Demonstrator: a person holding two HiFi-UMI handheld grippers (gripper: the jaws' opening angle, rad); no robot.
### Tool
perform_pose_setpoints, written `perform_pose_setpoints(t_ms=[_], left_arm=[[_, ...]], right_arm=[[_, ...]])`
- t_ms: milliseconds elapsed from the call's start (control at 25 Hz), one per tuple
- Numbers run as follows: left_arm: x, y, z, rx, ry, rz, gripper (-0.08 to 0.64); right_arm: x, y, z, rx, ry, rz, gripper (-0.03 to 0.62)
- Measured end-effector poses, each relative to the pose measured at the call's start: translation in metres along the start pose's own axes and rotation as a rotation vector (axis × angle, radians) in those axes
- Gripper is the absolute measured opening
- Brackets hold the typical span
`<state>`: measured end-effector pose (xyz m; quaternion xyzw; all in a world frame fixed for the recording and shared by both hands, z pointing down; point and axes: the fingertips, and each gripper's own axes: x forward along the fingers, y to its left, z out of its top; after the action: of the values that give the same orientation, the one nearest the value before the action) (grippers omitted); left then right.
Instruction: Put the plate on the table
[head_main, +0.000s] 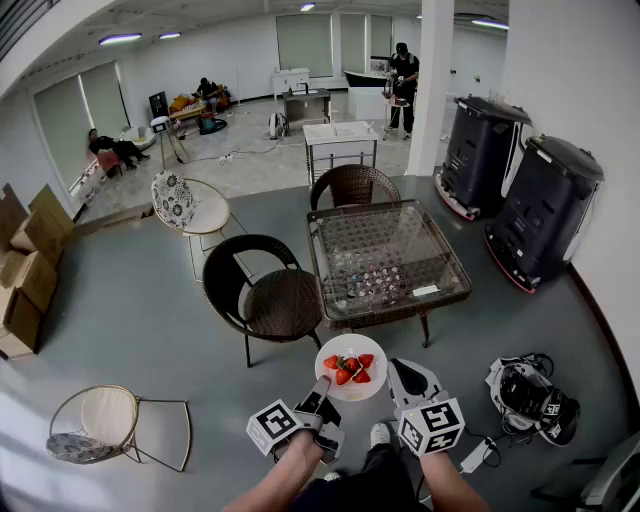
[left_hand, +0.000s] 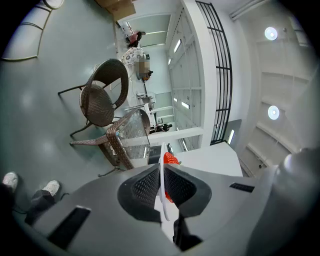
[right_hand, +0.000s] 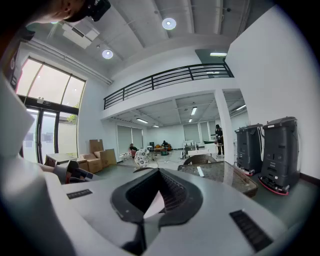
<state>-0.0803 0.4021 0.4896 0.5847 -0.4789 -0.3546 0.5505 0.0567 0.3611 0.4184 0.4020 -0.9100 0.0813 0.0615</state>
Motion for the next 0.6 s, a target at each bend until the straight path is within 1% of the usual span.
perform_pose_setpoints(t_ms=[600], left_arm=[[0.03,-0.004,-0.006,0.009,0.013,0.006,0.018]], right_arm=[[0.011,-0.026,0.003,0.009,0.006,-0.002,0.005]])
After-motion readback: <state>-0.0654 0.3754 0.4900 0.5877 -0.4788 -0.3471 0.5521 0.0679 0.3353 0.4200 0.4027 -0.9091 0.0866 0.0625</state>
